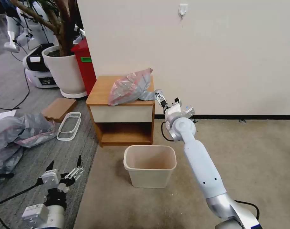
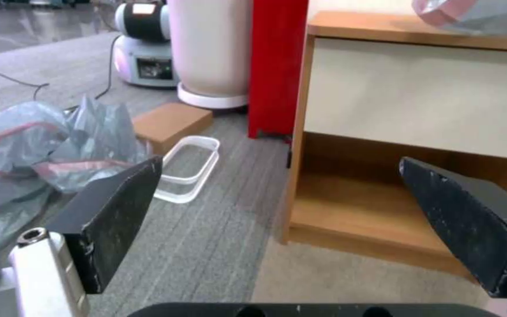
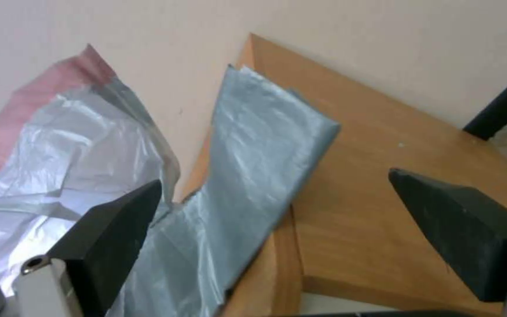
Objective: Pick up the garbage bag from the table and place it over the trash can.
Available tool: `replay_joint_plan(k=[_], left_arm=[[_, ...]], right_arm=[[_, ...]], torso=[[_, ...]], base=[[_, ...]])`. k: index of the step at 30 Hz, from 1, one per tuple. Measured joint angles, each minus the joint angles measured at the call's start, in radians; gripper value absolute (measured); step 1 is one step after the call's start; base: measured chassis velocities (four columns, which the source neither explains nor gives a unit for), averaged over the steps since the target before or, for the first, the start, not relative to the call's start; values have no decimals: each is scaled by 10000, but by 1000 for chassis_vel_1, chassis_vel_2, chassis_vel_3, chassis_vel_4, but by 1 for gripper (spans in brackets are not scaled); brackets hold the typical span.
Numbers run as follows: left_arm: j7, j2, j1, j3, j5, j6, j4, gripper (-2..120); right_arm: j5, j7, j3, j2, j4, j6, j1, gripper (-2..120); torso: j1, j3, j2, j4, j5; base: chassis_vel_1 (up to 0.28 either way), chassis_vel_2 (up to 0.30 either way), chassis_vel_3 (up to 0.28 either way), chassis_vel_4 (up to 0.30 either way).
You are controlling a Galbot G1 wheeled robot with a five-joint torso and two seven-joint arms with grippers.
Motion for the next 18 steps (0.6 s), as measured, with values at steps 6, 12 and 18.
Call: replay_joint_plan(k=[6, 12, 18], left_arm=[[-3, -86, 156, -100, 32, -51, -73, 100], [-5, -182, 265, -141, 128, -173, -99, 100], [-5, -250, 282, -136, 244, -203, -100, 100]], right_arm=[[32, -166, -6, 129, -519, 13, 412, 98], [75, -250, 41, 179, -852, 33, 651, 90], [76, -361, 78, 279, -1049, 111, 702, 75]], torso=[[0, 0, 0, 0, 0], [0, 0, 0, -1, 1], [0, 0, 0, -1, 0]], base=[[0, 0, 0, 0], [0, 0, 0, 0], [0, 0, 0, 0]])
